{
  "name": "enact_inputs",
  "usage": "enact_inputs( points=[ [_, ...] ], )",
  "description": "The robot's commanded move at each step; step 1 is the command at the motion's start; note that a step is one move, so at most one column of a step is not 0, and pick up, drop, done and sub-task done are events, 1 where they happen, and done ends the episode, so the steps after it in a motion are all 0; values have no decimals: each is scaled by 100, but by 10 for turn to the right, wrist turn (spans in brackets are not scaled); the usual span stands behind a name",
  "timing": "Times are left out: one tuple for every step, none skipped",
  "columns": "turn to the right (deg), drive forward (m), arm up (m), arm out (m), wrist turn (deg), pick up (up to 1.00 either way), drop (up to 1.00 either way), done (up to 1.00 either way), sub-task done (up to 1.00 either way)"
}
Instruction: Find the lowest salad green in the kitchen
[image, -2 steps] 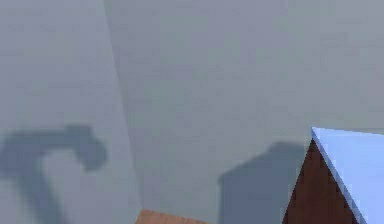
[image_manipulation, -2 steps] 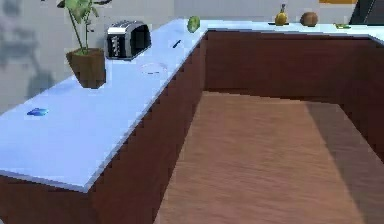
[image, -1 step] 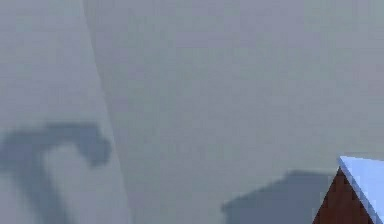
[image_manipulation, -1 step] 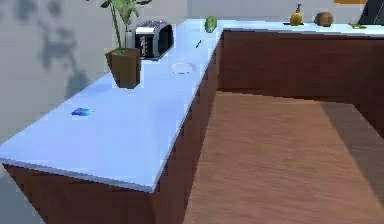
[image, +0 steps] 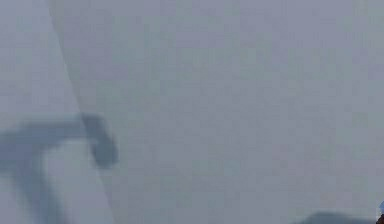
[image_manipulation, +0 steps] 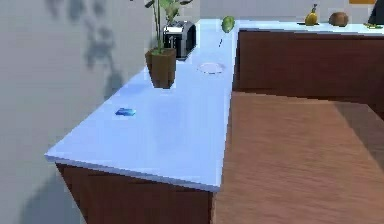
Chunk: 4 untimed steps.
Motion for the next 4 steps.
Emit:
enact_inputs(
  points=[
    [450,0,0,0,0,0,0,0,0],
    [450,0,0,0,0,0,0,0,0],
    [450,0,0,0,0,0,0,0,0],
    [270,0,0,0,0,0,0,0,0]
  ],
)
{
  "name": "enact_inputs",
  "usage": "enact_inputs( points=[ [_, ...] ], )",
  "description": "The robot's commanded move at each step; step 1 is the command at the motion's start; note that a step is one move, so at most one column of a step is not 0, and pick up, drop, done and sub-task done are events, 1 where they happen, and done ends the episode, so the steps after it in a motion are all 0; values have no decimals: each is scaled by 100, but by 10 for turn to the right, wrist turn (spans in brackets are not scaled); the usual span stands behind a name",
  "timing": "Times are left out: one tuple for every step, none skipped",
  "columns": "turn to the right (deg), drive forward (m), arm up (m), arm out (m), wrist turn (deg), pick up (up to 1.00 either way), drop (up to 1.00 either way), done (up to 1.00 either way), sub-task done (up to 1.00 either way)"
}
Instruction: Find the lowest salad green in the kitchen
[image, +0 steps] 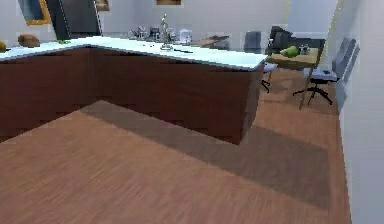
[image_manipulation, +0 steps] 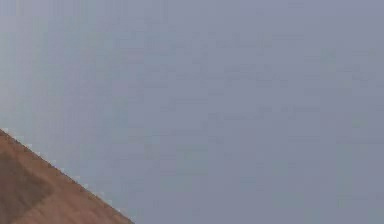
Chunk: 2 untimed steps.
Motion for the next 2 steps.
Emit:
enact_inputs(
  points=[
    [0,50,0,0,0,0,0,0,0],
    [-450,0,0,0,0,0,0,0,0]
  ],
)
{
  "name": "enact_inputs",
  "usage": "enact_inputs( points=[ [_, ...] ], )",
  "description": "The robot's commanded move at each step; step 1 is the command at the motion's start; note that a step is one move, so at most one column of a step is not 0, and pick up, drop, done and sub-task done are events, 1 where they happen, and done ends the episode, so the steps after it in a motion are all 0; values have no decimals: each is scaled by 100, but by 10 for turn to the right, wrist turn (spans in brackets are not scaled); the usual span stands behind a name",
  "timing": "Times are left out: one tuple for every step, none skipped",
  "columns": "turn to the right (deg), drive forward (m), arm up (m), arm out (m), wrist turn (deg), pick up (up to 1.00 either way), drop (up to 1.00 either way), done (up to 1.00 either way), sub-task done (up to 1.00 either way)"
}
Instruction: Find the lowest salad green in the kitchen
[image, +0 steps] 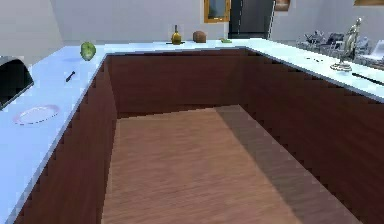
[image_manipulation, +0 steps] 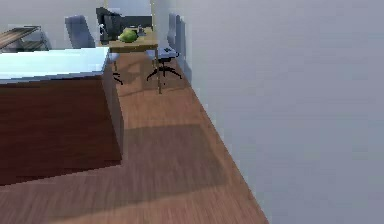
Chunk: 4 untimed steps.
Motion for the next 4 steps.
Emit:
enact_inputs(
  points=[
    [-120,0,0,0,0,0,0,0,0],
    [0,100,0,0,0,0,0,0,0],
    [0,60,0,0,0,0,0,0,0],
    [450,0,0,0,0,0,0,0,0]
  ],
)
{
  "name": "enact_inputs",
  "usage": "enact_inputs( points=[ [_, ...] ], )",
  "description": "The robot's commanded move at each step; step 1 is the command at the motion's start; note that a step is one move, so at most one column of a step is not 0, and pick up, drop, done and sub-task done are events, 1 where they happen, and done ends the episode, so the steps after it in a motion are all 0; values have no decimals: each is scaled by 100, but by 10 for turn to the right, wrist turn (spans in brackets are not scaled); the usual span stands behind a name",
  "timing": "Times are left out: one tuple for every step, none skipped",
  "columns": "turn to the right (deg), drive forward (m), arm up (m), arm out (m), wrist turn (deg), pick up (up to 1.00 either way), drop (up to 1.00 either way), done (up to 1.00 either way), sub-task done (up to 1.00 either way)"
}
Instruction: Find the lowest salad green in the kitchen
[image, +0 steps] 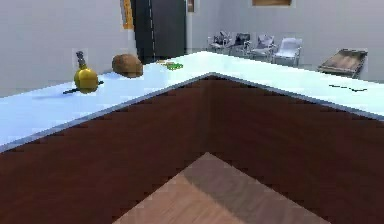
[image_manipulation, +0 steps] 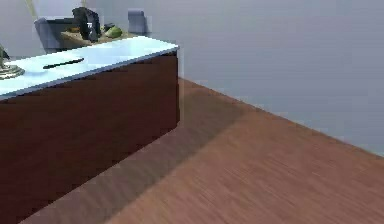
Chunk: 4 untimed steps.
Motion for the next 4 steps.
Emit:
enact_inputs(
  points=[
    [450,0,0,0,0,0,0,0,0],
    [450,0,0,0,0,0,0,0,0],
    [60,0,0,0,0,0,0,0,0],
    [0,100,0,0,0,0,0,0,0]
  ],
)
